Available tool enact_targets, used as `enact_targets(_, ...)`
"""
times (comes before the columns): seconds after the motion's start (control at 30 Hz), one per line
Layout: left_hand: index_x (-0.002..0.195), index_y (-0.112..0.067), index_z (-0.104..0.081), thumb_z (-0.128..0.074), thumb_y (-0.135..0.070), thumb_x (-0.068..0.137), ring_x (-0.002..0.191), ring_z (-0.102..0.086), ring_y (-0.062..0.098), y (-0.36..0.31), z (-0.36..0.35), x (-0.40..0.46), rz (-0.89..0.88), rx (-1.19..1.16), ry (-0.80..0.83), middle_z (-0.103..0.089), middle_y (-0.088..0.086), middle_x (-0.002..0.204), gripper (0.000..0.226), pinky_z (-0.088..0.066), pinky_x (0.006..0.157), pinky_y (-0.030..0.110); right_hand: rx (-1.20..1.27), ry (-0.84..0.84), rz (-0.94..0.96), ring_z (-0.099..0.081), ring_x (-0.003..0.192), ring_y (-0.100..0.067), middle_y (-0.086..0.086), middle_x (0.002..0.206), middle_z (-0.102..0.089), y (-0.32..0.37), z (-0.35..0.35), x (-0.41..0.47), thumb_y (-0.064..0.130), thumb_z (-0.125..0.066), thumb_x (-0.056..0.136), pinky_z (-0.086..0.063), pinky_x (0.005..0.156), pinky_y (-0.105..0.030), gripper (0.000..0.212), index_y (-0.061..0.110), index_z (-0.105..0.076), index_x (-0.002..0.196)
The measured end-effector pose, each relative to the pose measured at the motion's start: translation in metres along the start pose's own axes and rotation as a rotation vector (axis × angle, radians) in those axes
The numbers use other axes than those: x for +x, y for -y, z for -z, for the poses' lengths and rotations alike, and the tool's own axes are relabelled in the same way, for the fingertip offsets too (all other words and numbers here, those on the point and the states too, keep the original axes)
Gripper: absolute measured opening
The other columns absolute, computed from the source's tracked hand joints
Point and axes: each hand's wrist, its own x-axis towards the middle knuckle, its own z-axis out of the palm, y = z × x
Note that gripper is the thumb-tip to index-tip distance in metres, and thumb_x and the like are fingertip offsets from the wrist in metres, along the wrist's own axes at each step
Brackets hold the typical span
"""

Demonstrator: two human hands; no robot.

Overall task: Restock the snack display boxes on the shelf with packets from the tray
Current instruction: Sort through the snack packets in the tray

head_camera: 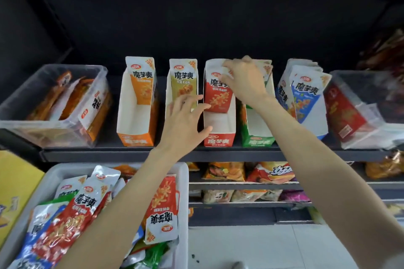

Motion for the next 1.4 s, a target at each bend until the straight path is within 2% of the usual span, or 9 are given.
enact_targets(0.23,0.128,-0.021,-0.055,-0.065,-0.044,0.083,0.133,-0.034,0.025,0.003,0.000,-0.001,-0.012,-0.045,0.007,-0.047,0.002,0.139,0.051,-0.031,0.107,0.046,0.038,-0.286,-0.022,-0.051,0.103,-0.024,-0.010,0.110,-0.057,-0.008,-0.012,-0.004,0.009,-0.064,0.084,-0.036,0.079,-0.023,0.026,0.012,-0.063,0.110)
enact_targets(0.4,0.111,-0.014,-0.064,-0.061,-0.031,0.088,0.108,-0.055,0.019,-0.001,0.006,-0.014,-0.013,-0.225,-0.302,-0.067,0.002,0.109,0.029,-0.045,0.090,0.035,0.261,-0.336,0.058,-0.055,0.094,-0.018,-0.004,0.102,-0.062,0.012,-0.013,-0.057,0.016,-0.063,0.087,-0.040,0.081,-0.020,0.020,0.011,-0.064,0.106)
enact_targets(0.6,0.102,-0.007,-0.067,-0.053,-0.020,0.093,0.083,-0.058,0.008,0.012,0.027,-0.075,0.072,-0.399,-0.440,-0.068,0.002,0.090,0.021,-0.046,0.073,0.022,0.516,-0.037,0.090,-0.058,0.072,-0.003,0.006,0.083,-0.067,0.067,-0.019,-0.145,0.019,-0.064,0.089,-0.041,0.065,-0.005,0.016,0.014,-0.064,0.104)
enact_targets(0.8,0.105,-0.017,-0.067,-0.052,-0.033,0.084,0.092,-0.059,0.015,0.058,0.018,-0.170,0.180,-0.242,0.028,-0.068,-0.003,0.097,0.031,-0.046,0.084,0.035,0.254,0.456,0.290,-0.060,0.102,-0.019,0.000,0.108,-0.069,0.105,-0.065,-0.190,0.034,-0.064,0.088,-0.042,0.091,-0.033,0.027,0.019,-0.066,0.110)
enact_targets(0.93,0.107,-0.020,-0.067,-0.051,-0.050,0.076,0.096,-0.059,0.023,0.061,0.014,-0.210,0.259,-0.122,0.250,-0.068,-0.001,0.101,0.046,-0.044,0.093,0.040,-0.042,0.678,0.566,-0.043,0.126,-0.021,0.000,0.134,-0.054,0.116,-0.097,-0.204,0.048,-0.063,0.082,-0.027,0.102,-0.036,0.056,0.020,-0.053,0.129)
enact_targets(1.07,0.113,-0.020,-0.065,-0.056,-0.053,0.071,0.104,-0.058,0.027,0.055,0.008,-0.231,0.335,-0.090,0.391,-0.066,0.001,0.108,0.054,-0.044,0.092,0.047,-0.091,0.828,0.591,-0.044,0.121,-0.024,-0.004,0.132,-0.049,0.123,-0.110,-0.218,0.051,-0.073,0.072,-0.030,0.098,-0.035,0.076,0.013,-0.044,0.130)
enact_targets(1.17,0.116,-0.021,-0.064,-0.069,-0.041,0.074,0.112,-0.056,0.025,0.054,0.003,-0.241,0.352,-0.080,0.359,-0.064,0.000,0.114,0.047,-0.031,0.104,0.050,-0.051,0.784,0.587,-0.054,0.105,-0.024,-0.002,0.118,-0.055,0.127,-0.103,-0.220,0.036,-0.065,0.084,-0.033,0.078,-0.031,0.042,0.015,-0.046,0.115)
enact_targets(1.23,0.116,-0.026,-0.062,-0.058,-0.048,0.081,0.111,-0.057,0.016,0.054,0.006,-0.242,0.350,-0.143,0.286,-0.065,-0.006,0.114,0.042,-0.029,0.107,0.049,0.006,0.765,0.554,-0.057,0.096,-0.023,0.001,0.107,-0.061,0.125,-0.093,-0.216,0.032,-0.056,0.091,-0.032,0.068,-0.031,0.017,0.020,-0.048,0.099)
enact_targets(1.4,0.106,-0.024,-0.066,-0.054,-0.020,0.095,0.099,-0.055,-0.011,0.046,0.031,-0.229,0.627,-0.594,-0.064,-0.064,-0.020,0.104,0.017,-0.039,0.089,0.010,0.114,0.717,0.433,-0.061,0.089,-0.019,0.005,0.097,-0.067,0.112,-0.081,-0.213,0.035,-0.054,0.093,-0.042,0.071,-0.031,0.014,0.023,-0.059,0.093)
